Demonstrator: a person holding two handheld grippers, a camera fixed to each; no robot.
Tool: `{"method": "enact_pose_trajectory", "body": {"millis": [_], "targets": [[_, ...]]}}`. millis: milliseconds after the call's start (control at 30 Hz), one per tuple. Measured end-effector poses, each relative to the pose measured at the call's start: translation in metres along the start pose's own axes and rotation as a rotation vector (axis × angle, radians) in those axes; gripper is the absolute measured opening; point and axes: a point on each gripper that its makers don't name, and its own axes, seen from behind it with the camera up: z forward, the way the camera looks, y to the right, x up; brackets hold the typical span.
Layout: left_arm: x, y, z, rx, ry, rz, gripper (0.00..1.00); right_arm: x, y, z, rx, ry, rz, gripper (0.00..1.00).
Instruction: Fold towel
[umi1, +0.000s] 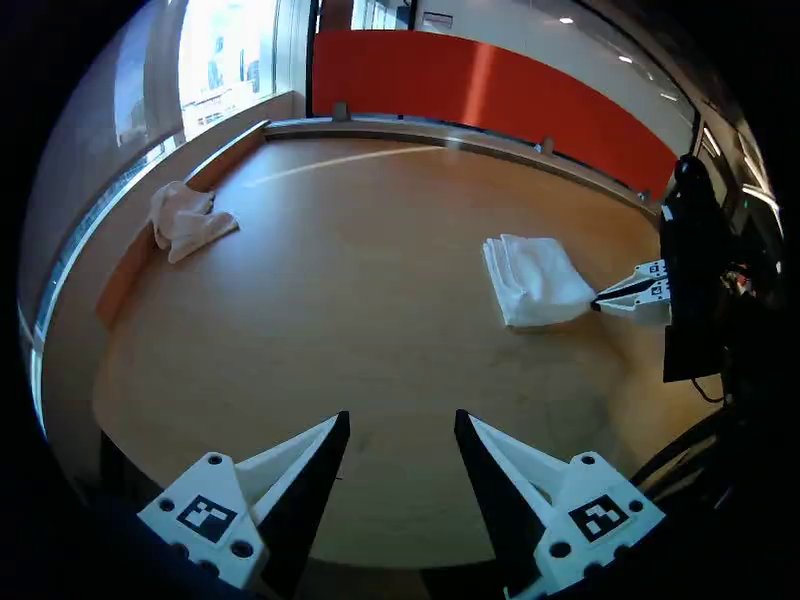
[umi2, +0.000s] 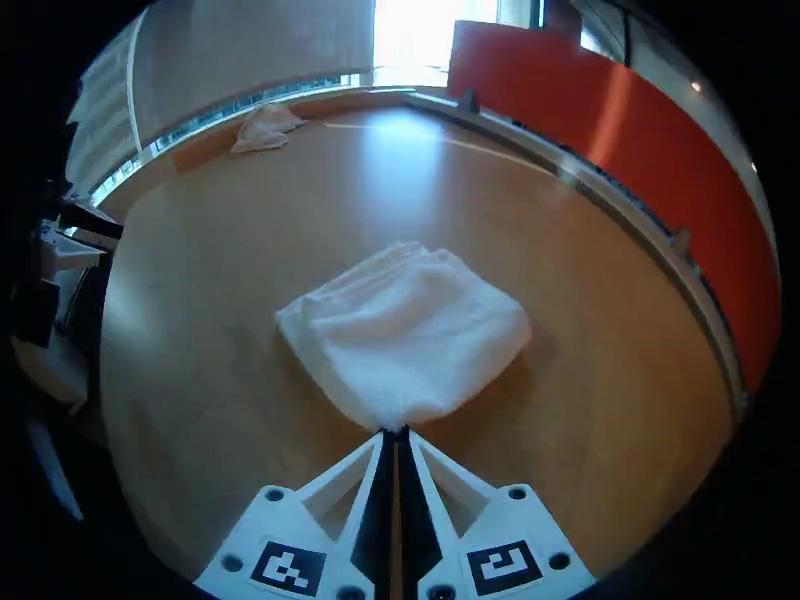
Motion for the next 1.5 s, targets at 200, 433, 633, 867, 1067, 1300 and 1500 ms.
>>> {"method": "enact_pose_trajectory", "body": {"millis": [200,433,633,867,1067,1300,1500], "targets": [[0.013,0.004,0.002,-0.011,0.023,0.008,0.77,0.044,0.013,-0.027,-0.024,0.072,-0.042,0.02],[0.032,0.012,0.003,-0.031,0.055,0.021,0.77,0.100,0.027,-0.063,-0.058,0.161,-0.076,0.02],[0.045,0.020,0.003,-0.047,0.073,0.040,0.77,0.128,0.037,-0.088,-0.081,0.212,-0.074,0.02],[0.054,0.027,0.004,-0.060,0.087,0.055,0.77,0.130,0.050,-0.106,-0.104,0.231,-0.053,0.02],[0.061,0.035,0.006,-0.077,0.096,0.067,0.77,0.125,0.070,-0.125,-0.139,0.245,-0.025,0.02],[0.067,0.047,0.010,-0.096,0.095,0.090,0.77,0.110,0.108,-0.160,-0.202,0.253,0.013,0.02],[0.071,0.054,0.013,-0.107,0.090,0.108,0.77,0.091,0.152,-0.198,-0.270,0.256,0.060,0.02]]}}
